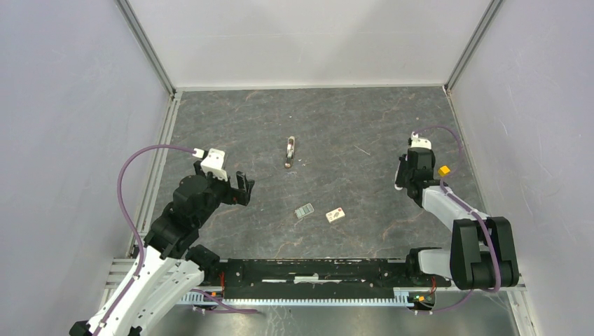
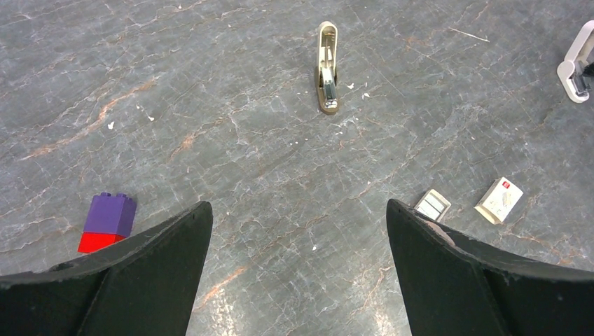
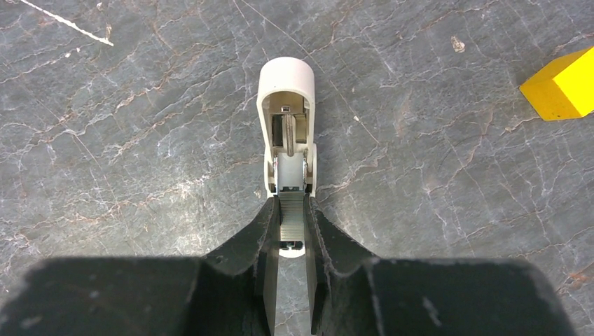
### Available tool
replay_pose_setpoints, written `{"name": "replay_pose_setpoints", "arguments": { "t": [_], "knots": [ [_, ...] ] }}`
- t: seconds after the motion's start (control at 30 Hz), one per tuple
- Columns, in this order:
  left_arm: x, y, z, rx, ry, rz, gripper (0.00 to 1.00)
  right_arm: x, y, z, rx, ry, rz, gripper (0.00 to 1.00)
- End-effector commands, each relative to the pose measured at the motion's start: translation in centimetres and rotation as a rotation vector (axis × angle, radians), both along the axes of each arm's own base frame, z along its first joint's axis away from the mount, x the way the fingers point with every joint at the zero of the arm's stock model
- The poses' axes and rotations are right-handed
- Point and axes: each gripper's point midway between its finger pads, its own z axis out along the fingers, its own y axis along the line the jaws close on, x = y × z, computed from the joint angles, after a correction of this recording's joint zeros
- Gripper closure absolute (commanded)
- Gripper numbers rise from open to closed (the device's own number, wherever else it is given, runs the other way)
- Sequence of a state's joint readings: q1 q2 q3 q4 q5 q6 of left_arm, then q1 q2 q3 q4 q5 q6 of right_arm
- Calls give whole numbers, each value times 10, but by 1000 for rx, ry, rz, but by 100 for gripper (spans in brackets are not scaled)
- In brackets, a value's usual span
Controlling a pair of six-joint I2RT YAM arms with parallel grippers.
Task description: Load the staples into the stapler
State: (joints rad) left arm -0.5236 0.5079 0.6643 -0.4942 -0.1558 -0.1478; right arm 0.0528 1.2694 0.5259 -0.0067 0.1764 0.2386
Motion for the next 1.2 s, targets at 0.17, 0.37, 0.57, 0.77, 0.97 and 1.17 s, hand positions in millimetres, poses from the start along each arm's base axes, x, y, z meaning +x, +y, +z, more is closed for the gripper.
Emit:
{"name": "replay_pose_setpoints", "arguments": {
  "t": [0.17,0.37,0.57,0.77,0.97,1.17],
  "knots": [
    [4,3,4,37,-33,2,0,7,1,3,24,-46,-1,78],
    [4,4,4,38,-34,4,0,9,1,4,35,-54,-4,78],
    [4,4,4,39,-32,5,0,8,-1,3,35,-54,-5,78],
    [4,5,4,39,-33,7,0,9,-1,2,37,-51,0,78],
    [4,4,4,39,-33,6,0,8,-3,0,33,-47,-2,79],
    [4,5,4,39,-32,7,0,6,-3,-3,34,-39,-4,79]
  ]
}}
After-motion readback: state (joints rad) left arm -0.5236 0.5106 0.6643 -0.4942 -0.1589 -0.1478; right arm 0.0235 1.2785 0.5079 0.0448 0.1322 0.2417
